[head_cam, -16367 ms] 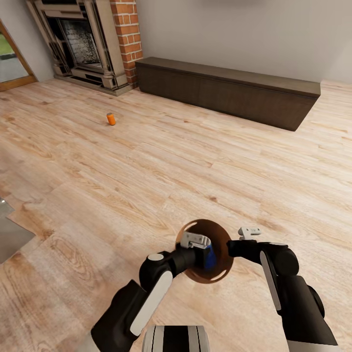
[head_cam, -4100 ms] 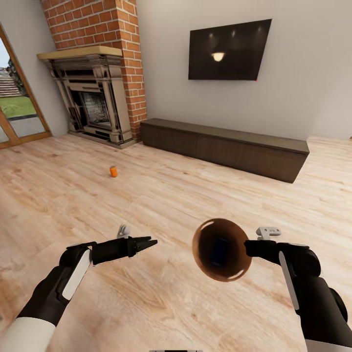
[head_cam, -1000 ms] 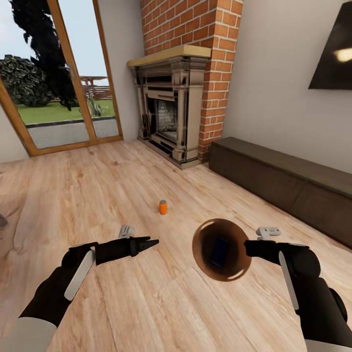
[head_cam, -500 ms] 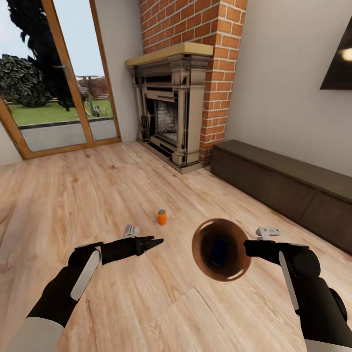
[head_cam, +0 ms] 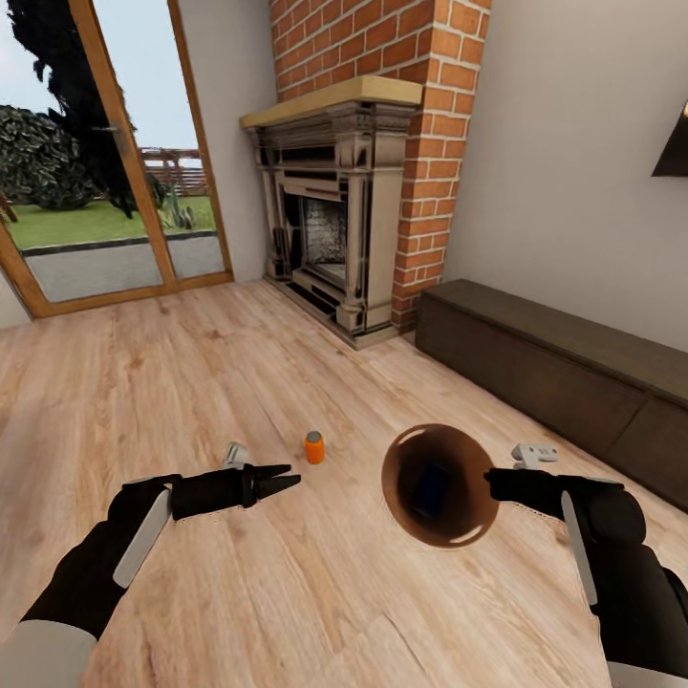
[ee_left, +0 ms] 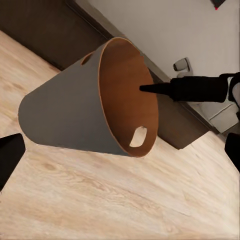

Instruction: Put the three can of soda from the living room inside the tash can in the kitchen.

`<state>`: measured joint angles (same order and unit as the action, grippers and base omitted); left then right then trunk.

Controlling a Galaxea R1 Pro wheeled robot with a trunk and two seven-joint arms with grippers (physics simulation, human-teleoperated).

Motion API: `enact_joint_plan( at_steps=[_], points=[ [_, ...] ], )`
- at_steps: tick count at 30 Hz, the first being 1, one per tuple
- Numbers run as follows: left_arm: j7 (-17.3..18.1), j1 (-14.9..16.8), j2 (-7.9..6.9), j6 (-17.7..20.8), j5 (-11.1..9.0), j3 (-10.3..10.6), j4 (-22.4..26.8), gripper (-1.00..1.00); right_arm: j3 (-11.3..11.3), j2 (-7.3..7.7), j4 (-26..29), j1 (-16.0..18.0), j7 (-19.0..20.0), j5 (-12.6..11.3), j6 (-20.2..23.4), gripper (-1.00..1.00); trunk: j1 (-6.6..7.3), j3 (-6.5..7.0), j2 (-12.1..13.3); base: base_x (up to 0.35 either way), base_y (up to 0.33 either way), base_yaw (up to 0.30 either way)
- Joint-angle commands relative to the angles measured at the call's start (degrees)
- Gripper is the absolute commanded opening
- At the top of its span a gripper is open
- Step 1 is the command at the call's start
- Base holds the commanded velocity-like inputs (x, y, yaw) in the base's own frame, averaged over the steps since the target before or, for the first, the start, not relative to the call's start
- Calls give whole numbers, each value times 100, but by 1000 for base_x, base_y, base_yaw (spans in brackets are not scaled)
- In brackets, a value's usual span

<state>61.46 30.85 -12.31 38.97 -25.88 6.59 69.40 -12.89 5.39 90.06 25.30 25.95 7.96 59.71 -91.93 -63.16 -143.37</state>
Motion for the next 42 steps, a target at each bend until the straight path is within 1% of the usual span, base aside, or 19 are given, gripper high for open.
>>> enact_joint_plan(
  at_steps=[1,2,3,5,9,16,23,24,26,27,29,42],
  points=[
    [11,0,-1,-3,1,0,-2,100,-48,27,3,2,121,-181,29,-100,0,1,0,338,0,0],
    [25,0,-4,-4,2,0,-3,100,-129,96,3,2,277,-181,29,-100,0,1,0,338,0,0],
    [34,0,-4,-8,3,0,-4,100,-224,209,-1,2,493,-181,29,-100,0,1,0,338,0,0],
    [37,0,5,-5,8,0,-5,100,-307,324,-1,2,672,-181,29,-100,0,1,0,338,0,0],
    [33,0,16,-4,11,0,-5,100,-352,385,-1,2,771,-181,29,-100,0,1,0,338,0,0],
    [27,0,15,-3,12,0,-6,100,-363,400,-14,2,779,-181,29,-100,0,1,0,338,0,0],
    [33,0,-43,5,13,-13,-17,100,-364,403,-14,2,775,-181,29,-100,0,1,0,338,0,0],
    [33,0,-80,5,13,-14,-19,100,-364,402,-14,2,774,-181,29,-100,0,1,0,338,0,0],
    [36,0,-203,0,8,-16,-21,100,-364,403,-12,2,775,-181,29,-100,0,1,0,337,0,0],
    [37,-3,-311,-33,-11,-17,-32,100,-364,402,-14,2,772,-181,29,-100,0,1,0,337,0,0],
    [34,-4,-361,-91,-9,-16,-77,100,-362,398,-14,2,774,-181,29,-100,0,1,0,338,0,0],
    [24,-7,-343,-144,12,-9,-110,100,-320,392,-13,2,788,-181,29,-100,0,1,0,338,0,0]
  ],
)
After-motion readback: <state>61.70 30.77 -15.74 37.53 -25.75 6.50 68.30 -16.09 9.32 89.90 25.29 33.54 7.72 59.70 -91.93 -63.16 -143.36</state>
